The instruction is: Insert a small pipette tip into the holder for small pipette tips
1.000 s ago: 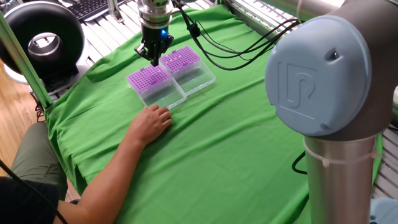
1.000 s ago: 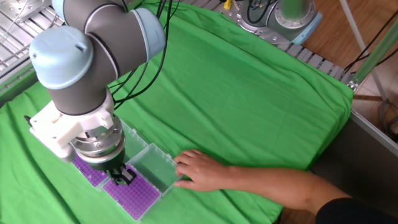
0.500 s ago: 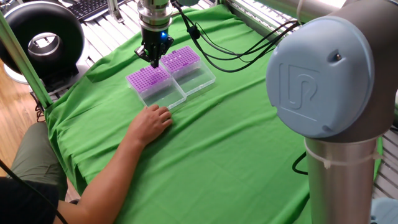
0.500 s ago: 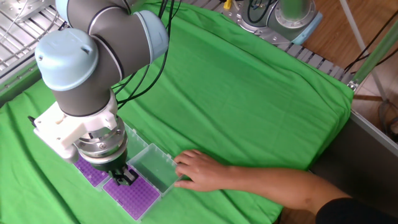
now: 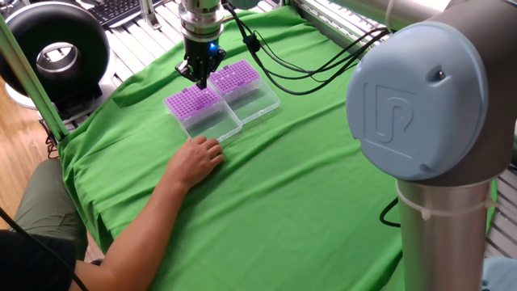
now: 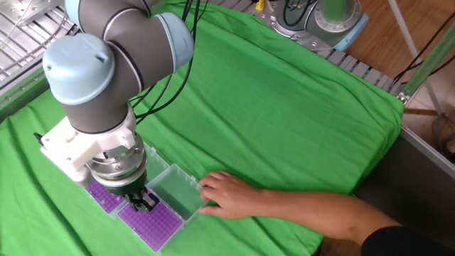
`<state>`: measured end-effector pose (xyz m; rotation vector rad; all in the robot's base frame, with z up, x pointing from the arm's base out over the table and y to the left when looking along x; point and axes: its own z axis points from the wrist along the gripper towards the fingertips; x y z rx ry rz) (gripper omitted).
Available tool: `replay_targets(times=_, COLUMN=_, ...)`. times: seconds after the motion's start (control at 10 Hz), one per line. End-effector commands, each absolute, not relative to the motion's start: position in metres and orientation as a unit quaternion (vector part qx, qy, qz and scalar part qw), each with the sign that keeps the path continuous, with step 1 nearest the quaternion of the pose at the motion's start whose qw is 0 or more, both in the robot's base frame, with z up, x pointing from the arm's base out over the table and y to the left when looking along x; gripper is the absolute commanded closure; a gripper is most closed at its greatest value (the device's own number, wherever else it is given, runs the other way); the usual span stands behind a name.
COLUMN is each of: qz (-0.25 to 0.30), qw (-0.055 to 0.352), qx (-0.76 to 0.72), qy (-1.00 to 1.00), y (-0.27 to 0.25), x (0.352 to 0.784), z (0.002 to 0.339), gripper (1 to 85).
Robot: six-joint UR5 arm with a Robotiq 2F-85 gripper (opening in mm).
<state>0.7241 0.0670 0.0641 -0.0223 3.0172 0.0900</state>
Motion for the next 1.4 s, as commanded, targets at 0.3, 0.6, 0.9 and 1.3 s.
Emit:
replay_targets(times=0.3, qz=0.034, qw=0.062, qx=-0.005, qy=0.997, y=0.0679, x=0.7242, z=0.0632, gripper=84.7)
replay_targets(times=0.6, qz=0.032, qw=0.059, qx=-0.004, qy=0.998, y=0.0671, x=0.7226, z=0.0638, gripper=84.7)
replay_targets(times=0.9, qz=0.032, qw=0.053, qx=-0.002, qy=0.998, y=0.067, x=0.7187, z=0.0662, gripper=84.7)
replay_targets(times=1.3, qz=0.03, qw=0.054, qx=-0.001, qy=0.998, y=0.0669, x=0.7188, z=0.0646, gripper=84.7)
